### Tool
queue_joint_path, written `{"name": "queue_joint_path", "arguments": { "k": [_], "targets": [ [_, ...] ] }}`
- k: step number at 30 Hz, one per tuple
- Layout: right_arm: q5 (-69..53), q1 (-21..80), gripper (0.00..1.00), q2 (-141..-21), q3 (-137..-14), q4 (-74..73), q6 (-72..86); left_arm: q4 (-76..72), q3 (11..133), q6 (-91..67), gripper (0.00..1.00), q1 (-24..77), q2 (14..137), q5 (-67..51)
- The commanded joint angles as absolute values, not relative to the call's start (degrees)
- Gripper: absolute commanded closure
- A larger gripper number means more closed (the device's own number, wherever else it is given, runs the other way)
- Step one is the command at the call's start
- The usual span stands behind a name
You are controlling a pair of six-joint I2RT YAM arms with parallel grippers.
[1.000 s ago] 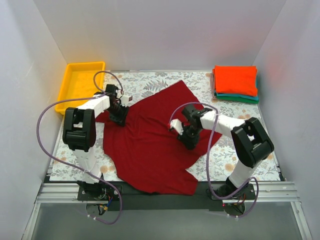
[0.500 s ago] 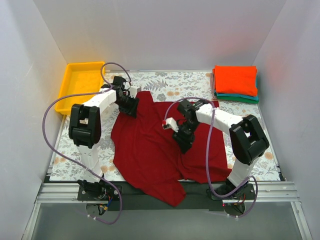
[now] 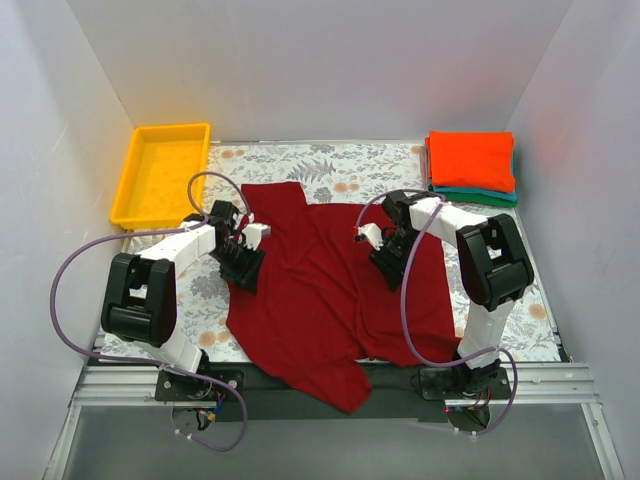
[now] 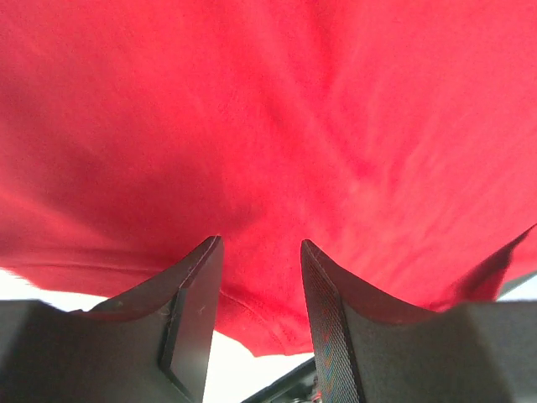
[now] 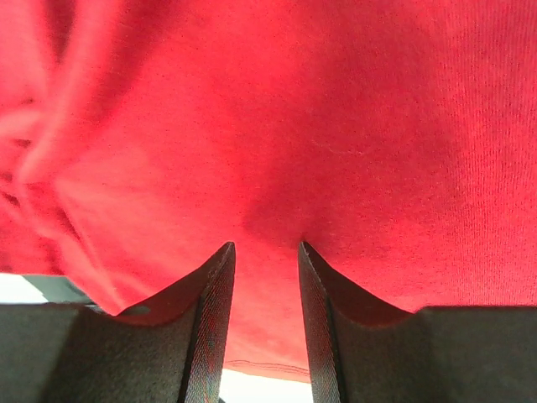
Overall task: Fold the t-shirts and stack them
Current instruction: Flatten the tshirt out
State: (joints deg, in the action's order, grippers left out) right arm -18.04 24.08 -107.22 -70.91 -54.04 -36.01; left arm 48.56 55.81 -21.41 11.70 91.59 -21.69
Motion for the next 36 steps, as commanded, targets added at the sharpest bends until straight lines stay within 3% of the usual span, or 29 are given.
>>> {"name": "queue_joint_path", "arguments": {
  "k": [1, 5, 12, 17, 20, 24, 27, 32, 36],
  "targets": [
    [-13.8, 22.7, 0.57, -108.5, -69.9, -51.5, -35.9, 49.2, 51.5, -18.5, 0.59, 11.7, 87.9, -18.8],
    [-11.0, 21.9, 0.57, -111.6, -70.9, -49.0, -35.7, 46.5, 48.3, -16.4, 0.59, 10.3, 89.7, -10.4],
    [-8.2, 22.0, 0.54, -121.4, -83.2, -46.7, -33.1, 45.8, 57.9, -9.7, 0.60, -1.4, 97.3, -5.8],
    [-8.3, 21.9, 0.48, -121.9, -91.4, -47.3, -31.6, 50.3, 68.5, -8.9, 0.59, -2.9, 100.5, -11.4],
    [-8.6, 21.7, 0.45, -114.9, -91.9, -48.7, -32.7, 54.2, 72.1, -9.1, 0.57, -2.9, 99.1, -15.9],
    [-12.4, 21.7, 0.38, -105.4, -88.3, -52.2, -33.7, 55.7, 70.1, -9.2, 0.57, -2.9, 93.8, -17.5],
    [-13.2, 21.6, 0.38, -99.8, -81.7, -53.3, -34.4, 56.1, 67.1, -8.9, 0.57, -2.9, 90.8, -17.9],
    [-13.0, 21.6, 0.50, -96.1, -69.8, -54.5, -35.6, 61.1, 62.7, -4.7, 0.61, -2.0, 87.5, -23.5],
    [-11.6, 21.4, 0.58, -95.9, -61.5, -53.6, -36.7, 63.9, 58.0, -1.9, 0.62, 7.3, 81.8, -29.2]
  ]
}}
